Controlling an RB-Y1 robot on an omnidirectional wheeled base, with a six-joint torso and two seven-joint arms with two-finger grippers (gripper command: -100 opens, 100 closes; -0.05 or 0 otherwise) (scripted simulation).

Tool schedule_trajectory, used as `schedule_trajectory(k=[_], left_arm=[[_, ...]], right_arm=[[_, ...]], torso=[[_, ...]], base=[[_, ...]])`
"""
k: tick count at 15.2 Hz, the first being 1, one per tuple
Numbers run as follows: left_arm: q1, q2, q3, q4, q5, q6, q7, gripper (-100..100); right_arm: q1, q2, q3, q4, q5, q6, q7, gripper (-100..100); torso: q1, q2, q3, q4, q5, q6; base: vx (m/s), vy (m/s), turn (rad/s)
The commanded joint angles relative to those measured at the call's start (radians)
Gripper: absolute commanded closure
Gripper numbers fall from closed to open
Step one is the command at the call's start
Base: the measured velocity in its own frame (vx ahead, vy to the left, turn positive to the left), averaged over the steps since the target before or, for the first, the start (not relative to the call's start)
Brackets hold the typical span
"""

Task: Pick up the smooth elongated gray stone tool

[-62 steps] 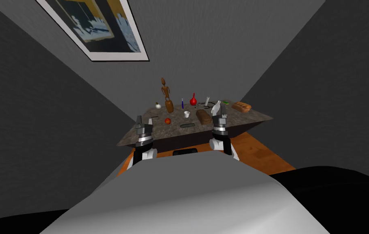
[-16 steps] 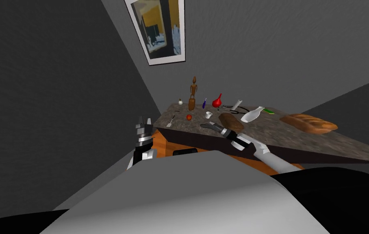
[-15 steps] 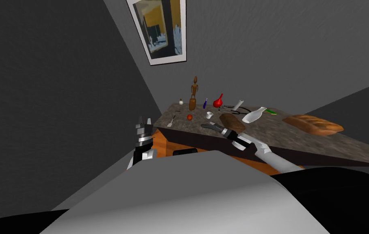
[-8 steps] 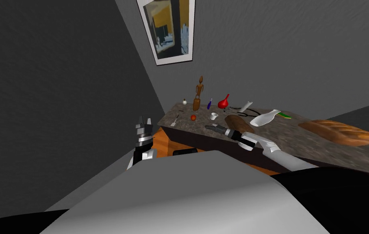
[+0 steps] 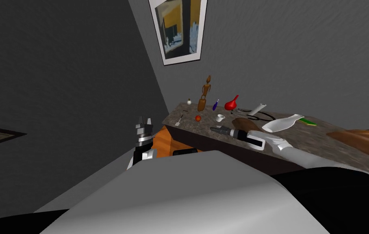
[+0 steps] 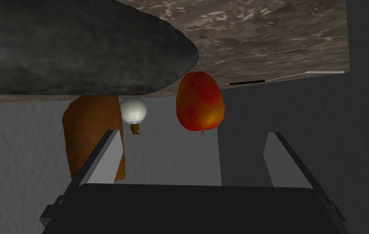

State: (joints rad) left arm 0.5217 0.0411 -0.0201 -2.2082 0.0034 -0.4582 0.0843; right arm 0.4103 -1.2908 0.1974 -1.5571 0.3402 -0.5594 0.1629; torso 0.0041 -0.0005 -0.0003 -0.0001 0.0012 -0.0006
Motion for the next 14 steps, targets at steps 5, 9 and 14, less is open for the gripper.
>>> schedule_trajectory(k=[5, 9, 14], left_arm=[[0.0, 0.0, 0.0, 0.0, 0.0, 0.0, 0.0, 0], [0.0, 0.0, 0.0, 0.0, 0.0, 0.0, 0.0, 0], [0.0, 0.0, 0.0, 0.0, 0.0, 0.0, 0.0, 0]], right_arm=[[0.019, -0.12, 0.042, 0.067, 0.054, -0.008, 0.008, -100], [0.033, -0.204, 0.087, 0.123, 0.1, -0.015, 0.013, -100], [0.063, -0.309, 0.161, 0.196, 0.165, -0.029, 0.018, -100]], torso=[[0.0, 0.0, 0.0, 0.0, 0.0, 0.0], [0.001, 0.0, 0.0, 0.0, 0.0, 0.0], [0.002, 0.0, 0.0, 0.0, 0.0, 0.0]], base=[[0.027, 0.057, 0.153], [0.027, 0.059, 0.2], [0.031, 0.068, 0.168]])
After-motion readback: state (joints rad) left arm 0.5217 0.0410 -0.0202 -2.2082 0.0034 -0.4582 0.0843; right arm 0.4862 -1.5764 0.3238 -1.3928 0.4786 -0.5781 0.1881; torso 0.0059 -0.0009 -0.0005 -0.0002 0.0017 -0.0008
